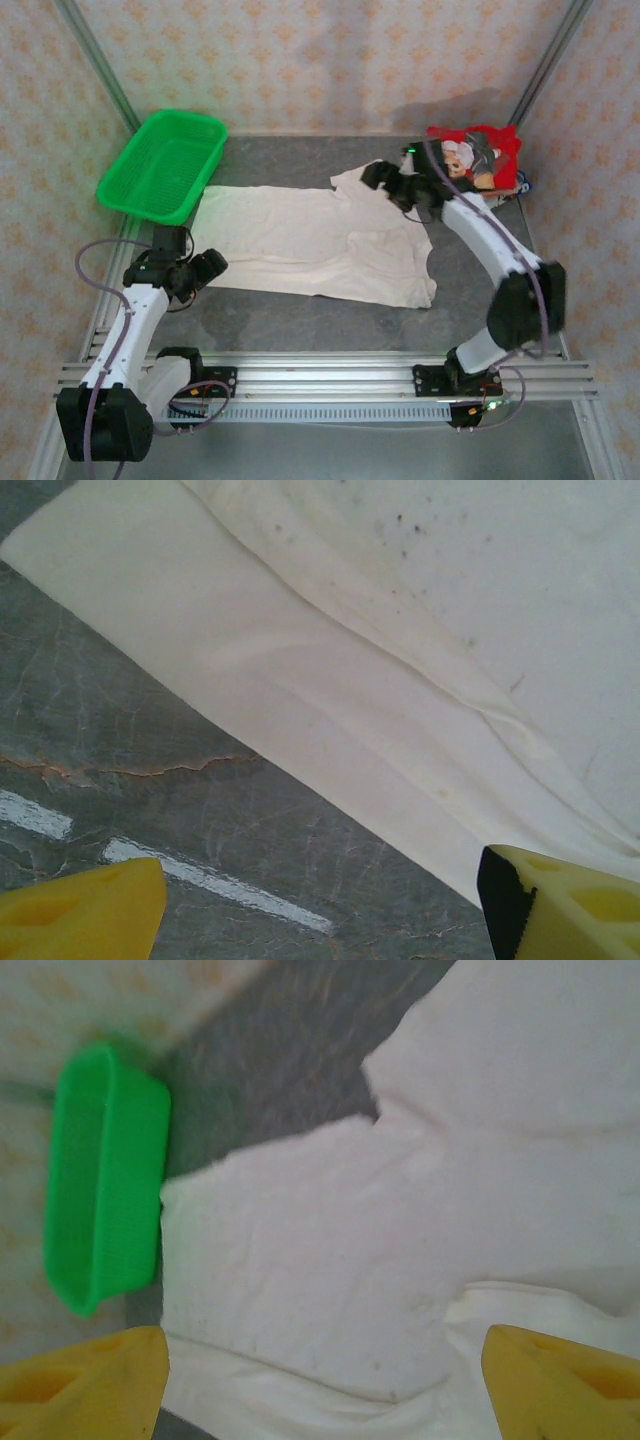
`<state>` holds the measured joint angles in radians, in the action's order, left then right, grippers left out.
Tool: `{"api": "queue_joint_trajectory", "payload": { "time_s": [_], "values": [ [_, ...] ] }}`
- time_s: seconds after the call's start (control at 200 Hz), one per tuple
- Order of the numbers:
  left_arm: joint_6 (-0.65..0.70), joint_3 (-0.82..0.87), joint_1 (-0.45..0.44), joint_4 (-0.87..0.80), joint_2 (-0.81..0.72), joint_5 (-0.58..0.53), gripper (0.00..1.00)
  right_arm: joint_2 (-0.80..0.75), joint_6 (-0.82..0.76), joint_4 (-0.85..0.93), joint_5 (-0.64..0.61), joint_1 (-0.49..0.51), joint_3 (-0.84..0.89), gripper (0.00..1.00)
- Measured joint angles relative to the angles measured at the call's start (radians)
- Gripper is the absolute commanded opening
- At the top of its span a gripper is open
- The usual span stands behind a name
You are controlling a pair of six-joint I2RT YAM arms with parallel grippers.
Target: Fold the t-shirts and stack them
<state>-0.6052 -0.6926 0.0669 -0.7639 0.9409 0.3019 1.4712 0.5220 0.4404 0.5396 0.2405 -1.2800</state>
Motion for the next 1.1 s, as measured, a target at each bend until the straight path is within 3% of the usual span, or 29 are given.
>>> {"api": "queue_joint_trajectory", "payload": {
  "time_s": [0.17, 0.325, 0.5, 0.67, 1.101],
  "values": [
    [0.002, -0.045, 0.000, 0.000, 0.017, -0.005, 0.83, -0.209, 0.000, 0.088, 0.003, -0.191, 0.192, 0.84],
    [0.005, -0.066, 0.000, 0.002, 0.076, -0.004, 0.74, -0.251, 0.004, 0.156, 0.055, -0.211, 0.344, 0.73],
    [0.013, -0.067, -0.002, 0.009, 0.220, 0.000, 0.32, -0.251, 0.042, 0.146, 0.116, -0.209, 0.504, 0.57],
    [0.011, -0.090, -0.022, 0.044, 0.350, -0.004, 0.15, -0.251, 0.068, 0.104, 0.142, -0.209, 0.537, 0.52],
    [-0.008, -0.177, -0.022, 0.156, 0.652, -0.016, 0.12, -0.251, 0.077, 0.066, 0.158, -0.209, 0.536, 0.52]
  ]
}}
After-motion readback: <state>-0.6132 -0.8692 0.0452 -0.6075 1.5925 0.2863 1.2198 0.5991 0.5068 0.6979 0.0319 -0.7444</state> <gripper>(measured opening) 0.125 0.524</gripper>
